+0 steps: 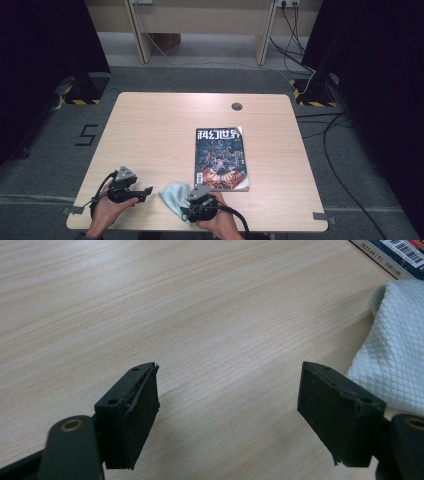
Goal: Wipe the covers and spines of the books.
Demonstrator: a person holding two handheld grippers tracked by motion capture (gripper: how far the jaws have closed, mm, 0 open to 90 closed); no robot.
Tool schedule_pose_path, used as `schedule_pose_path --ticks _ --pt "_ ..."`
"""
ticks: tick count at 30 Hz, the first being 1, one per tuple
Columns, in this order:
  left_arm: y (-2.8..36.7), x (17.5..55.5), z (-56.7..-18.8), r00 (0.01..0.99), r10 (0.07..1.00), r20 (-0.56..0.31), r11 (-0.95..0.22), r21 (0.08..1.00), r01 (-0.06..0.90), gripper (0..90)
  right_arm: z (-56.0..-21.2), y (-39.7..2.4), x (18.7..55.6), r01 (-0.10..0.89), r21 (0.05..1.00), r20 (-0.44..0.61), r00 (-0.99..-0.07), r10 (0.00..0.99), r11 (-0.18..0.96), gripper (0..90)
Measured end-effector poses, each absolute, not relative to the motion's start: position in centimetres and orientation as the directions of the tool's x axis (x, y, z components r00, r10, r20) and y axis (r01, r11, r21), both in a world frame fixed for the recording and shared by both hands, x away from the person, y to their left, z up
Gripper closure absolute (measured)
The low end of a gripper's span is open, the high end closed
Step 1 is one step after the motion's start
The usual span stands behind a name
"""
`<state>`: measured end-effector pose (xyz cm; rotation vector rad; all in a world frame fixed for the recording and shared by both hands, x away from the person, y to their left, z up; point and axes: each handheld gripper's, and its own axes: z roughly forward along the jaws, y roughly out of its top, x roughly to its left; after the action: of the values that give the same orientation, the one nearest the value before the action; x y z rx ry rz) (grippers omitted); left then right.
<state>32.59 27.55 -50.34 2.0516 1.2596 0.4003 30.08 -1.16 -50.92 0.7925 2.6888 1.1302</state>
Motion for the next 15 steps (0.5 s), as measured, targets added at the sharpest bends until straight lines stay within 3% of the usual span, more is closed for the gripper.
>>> schedule_pose_path --ticks 7,15 --pt "27.5 32.6 -50.3 0.480 0.872 -0.095 -0.287 0.694 0.660 23.9 -50.9 -1.9 30.5 0.449 0.693 0.145 -0.853 0.502 0.563 74.2" --pt "27.6 32.6 -50.3 0.482 0.872 -0.090 -0.291 0.696 0.657 23.9 -49.3 -3.0 31.0 0.431 0.729 0.134 -0.851 0.507 0.532 76.6"
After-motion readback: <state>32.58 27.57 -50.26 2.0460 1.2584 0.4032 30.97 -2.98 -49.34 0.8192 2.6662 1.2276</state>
